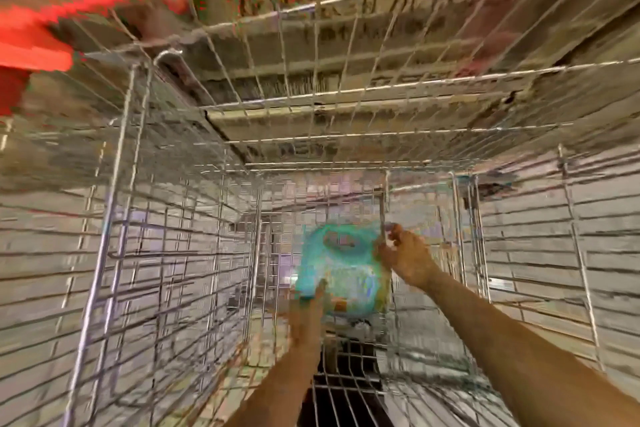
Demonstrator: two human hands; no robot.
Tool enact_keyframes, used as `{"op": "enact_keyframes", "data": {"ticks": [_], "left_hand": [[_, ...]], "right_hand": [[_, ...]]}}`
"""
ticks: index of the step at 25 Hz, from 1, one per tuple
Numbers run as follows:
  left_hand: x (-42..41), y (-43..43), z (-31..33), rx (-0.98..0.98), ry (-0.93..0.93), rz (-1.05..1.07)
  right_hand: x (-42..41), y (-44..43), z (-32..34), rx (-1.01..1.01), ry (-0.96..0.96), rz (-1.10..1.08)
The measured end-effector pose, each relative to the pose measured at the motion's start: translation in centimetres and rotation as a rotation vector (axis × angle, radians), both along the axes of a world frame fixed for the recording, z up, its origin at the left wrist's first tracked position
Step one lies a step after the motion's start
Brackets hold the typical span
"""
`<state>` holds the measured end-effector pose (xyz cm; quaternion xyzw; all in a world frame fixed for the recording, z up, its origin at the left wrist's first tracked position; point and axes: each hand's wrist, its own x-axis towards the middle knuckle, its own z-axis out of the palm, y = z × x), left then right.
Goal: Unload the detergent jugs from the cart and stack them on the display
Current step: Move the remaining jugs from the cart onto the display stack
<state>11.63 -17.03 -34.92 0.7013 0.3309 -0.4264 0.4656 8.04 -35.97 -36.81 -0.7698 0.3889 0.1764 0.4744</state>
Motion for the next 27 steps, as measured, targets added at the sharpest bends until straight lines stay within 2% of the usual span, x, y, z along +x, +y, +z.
{"op": "enact_keyframes", "data": {"ticks": [4,7,10,13,16,21,24,27], "left_hand": [[-1.4,0.3,-3.9,-0.121,0.044,0.164],[-1.1,0.9,-5.8,-0.241,0.104,0.202],[-0.6,1.5,-6.6,-0.343,0.117,0.216],[-0.2,1.9,-6.7,-0.284,0.112,0.202],[0.3,1.6,-4.3,-0.273,0.137,0.132],[1.6,-0.4,2.8,-0.360,0.077,0.185],[2.6,-2.5,8.5,-0.424,0.004,0.217],[3.2,-4.2,14.0,-0.442,-0.102,0.153]], "right_hand": [[1.2,1.8,-4.5,0.091,-0.047,-0.109],[1.4,2.3,-5.7,0.222,-0.070,-0.264],[1.6,1.8,-6.2,0.162,0.032,-0.237],[0.9,1.8,-5.7,0.179,0.160,-0.226],[-0.3,2.4,-3.6,0.121,0.246,-0.238],[-2.3,2.0,2.9,0.122,0.206,-0.373],[-2.9,0.9,8.1,0.105,0.119,-0.427],[-3.0,-1.0,13.7,0.205,0.031,-0.499]]}}
